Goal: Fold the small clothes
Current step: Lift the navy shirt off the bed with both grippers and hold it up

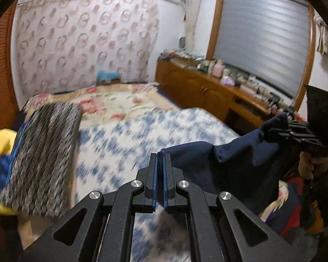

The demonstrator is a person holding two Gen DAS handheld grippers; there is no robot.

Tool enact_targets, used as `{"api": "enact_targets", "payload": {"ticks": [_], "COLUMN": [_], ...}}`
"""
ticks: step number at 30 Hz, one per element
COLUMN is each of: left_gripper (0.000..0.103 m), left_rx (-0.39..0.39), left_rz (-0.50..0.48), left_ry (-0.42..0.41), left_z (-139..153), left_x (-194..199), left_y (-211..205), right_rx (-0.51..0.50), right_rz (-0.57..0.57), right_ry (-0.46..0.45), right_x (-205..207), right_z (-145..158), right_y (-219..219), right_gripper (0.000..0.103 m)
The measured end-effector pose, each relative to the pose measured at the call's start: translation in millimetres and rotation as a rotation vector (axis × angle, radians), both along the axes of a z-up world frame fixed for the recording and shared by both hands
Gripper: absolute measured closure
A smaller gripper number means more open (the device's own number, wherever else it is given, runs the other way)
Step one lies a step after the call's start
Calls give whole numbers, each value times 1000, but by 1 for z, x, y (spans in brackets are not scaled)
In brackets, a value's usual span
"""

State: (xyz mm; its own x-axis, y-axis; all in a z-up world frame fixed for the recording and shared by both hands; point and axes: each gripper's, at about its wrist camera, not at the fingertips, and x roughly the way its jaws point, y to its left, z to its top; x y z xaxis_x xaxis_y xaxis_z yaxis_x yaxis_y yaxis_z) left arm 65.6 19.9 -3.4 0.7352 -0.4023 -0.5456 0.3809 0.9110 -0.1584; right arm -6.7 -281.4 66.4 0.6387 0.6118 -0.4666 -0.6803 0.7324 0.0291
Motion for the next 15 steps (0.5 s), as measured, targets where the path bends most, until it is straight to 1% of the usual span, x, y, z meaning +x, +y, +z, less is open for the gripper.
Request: {"api": "enact_targets", "payload": {"ticks": [2,3,6,7,8,11,12,15], "left_gripper": [98,98,98,98,98,98,98,98], "left_rx": [6,8,12,17,17,24,24,36], "left_rz": [13,21,41,47,52,66,68,72], "left_ry": [4,9,36,45,56,85,92,110], "left_z": [-12,-18,-37,-43,-52,-71,-76,-87], "left_x": [-11,-15,-23,-24,-26,-32,-34,-38], "left_y": [8,11,21,22,25,33,36,38], "right_rx": [-13,-21,-49,-53,-56,-66,-63,-81], "right_rz": [12,18,48,56,66,91,98,111], "right_ry": [61,79,128,145,167,201,218,227], "right_x": [9,15,14,13,13,13,19,17], "right_z": [-7,-6,-12,-22,-23,-31,-33,-39], "right_y": [4,6,12,15,18,22,25,32], "right_gripper": [97,97,97,97,97,97,97,97]}}
